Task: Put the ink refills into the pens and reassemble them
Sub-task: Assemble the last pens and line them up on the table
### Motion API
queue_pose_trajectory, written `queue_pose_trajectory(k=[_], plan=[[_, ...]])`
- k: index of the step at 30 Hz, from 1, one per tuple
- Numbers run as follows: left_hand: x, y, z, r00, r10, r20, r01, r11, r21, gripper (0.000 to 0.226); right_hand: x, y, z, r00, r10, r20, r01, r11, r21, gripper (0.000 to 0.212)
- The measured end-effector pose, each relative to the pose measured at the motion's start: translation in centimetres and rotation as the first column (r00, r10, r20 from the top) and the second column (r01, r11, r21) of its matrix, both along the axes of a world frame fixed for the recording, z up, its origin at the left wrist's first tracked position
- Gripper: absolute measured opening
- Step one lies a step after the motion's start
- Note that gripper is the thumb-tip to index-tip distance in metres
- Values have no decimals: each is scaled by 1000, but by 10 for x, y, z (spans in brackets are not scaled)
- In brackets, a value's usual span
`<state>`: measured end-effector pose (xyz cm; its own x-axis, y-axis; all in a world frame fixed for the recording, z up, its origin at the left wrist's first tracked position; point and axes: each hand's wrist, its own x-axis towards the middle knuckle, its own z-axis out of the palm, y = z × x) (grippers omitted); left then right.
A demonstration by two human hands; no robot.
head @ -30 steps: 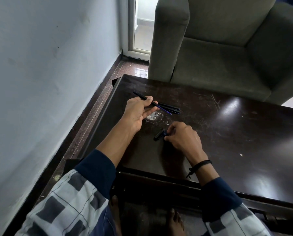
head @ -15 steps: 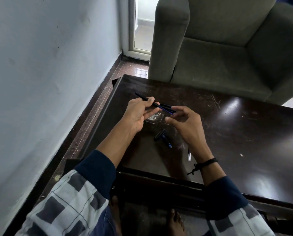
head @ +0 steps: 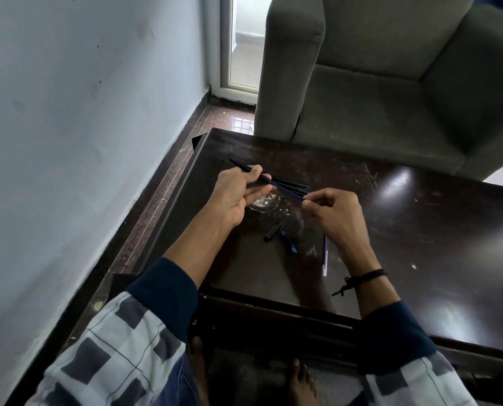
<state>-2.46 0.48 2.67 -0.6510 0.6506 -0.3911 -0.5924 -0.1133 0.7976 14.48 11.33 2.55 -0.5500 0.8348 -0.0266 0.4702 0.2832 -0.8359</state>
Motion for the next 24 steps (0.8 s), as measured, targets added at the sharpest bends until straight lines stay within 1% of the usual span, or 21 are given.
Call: queue_pose_trajectory(k=[3, 6, 9, 11, 14, 17, 21, 24], plan=[[-3, -1, 1, 999, 32, 11, -33, 999, 11, 29, 13, 18, 8, 998, -34, 46, 31, 996, 81, 5], [-3, -2, 0, 999, 41, 14, -41, 999, 13, 30, 26, 38, 13, 993, -81, 87, 56, 965, 256, 9], [-2, -2, 0, 999, 33, 11, -33, 999, 13, 31, 42, 55, 15, 978, -75, 194, 0, 933, 361, 16], [-2, -1, 0, 1000, 28, 8, -28, 1000, 8, 30, 53, 62, 17, 950, -63, 305, -52, 933, 357, 16], [-1, -1, -1, 1000, 17, -1, -17, 1000, 0, 29, 66, 70, 19, 899, -8, 438, -125, 954, 273, 24], [-1, -1, -2, 1000, 11, -7, -11, 1000, -7, 28, 75, 82, 16, 863, 35, 503, -145, 973, 182, 28], [-1, -1, -2, 1000, 5, -12, -5, 1000, -10, 28, 78, 86, 15, 796, 107, 596, -211, 972, 107, 32], [-2, -1, -2, 1000, 2, -15, -2, 1000, -10, 28, 72, 81, 10, 760, 140, 635, -242, 967, 76, 34]])
